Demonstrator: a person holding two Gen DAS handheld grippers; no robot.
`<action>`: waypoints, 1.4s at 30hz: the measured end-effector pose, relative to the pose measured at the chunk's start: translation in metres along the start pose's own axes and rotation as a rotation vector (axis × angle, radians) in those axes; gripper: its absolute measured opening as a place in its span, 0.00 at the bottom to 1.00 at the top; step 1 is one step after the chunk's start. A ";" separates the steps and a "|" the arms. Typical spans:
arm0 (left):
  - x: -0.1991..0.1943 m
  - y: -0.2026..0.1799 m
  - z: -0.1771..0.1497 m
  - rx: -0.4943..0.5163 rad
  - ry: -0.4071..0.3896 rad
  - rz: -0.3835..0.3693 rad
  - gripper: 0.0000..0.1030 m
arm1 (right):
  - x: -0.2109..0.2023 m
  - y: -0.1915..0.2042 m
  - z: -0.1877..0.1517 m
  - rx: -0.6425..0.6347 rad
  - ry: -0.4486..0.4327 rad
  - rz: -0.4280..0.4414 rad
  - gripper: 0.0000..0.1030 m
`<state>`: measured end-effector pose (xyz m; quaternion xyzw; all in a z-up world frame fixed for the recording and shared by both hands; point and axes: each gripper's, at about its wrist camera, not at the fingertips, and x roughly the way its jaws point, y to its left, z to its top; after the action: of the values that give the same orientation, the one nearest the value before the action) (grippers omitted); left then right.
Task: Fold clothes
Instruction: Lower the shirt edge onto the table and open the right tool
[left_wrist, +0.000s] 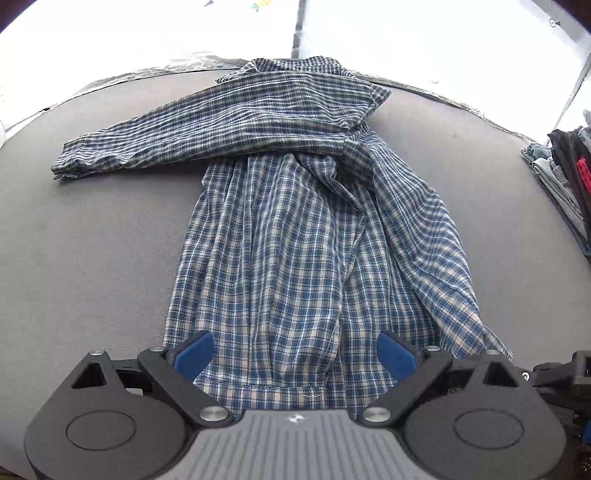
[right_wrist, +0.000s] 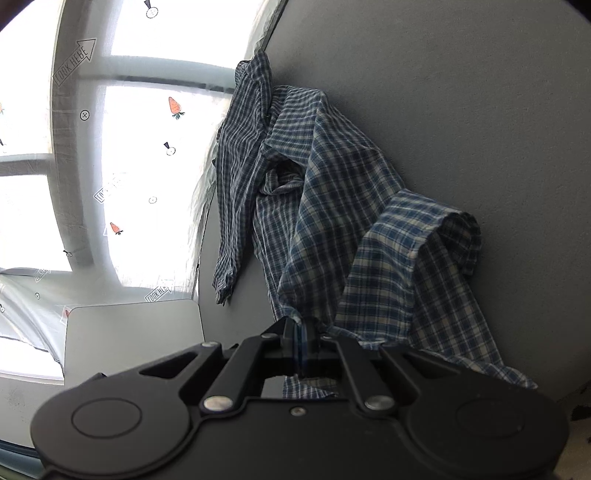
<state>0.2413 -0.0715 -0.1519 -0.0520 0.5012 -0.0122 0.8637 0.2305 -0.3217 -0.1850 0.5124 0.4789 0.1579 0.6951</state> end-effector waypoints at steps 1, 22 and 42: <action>-0.002 0.005 0.002 -0.006 -0.008 0.003 0.92 | 0.003 0.002 -0.002 -0.007 0.006 -0.009 0.02; -0.002 0.073 -0.009 -0.072 0.033 0.075 0.92 | 0.087 0.015 -0.030 -0.117 0.224 -0.207 0.14; 0.008 0.023 -0.017 0.032 0.072 -0.002 0.92 | -0.016 0.028 -0.001 -0.477 -0.209 -0.526 0.28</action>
<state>0.2302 -0.0503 -0.1692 -0.0381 0.5317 -0.0232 0.8458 0.2293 -0.3204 -0.1533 0.2087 0.4702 0.0280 0.8571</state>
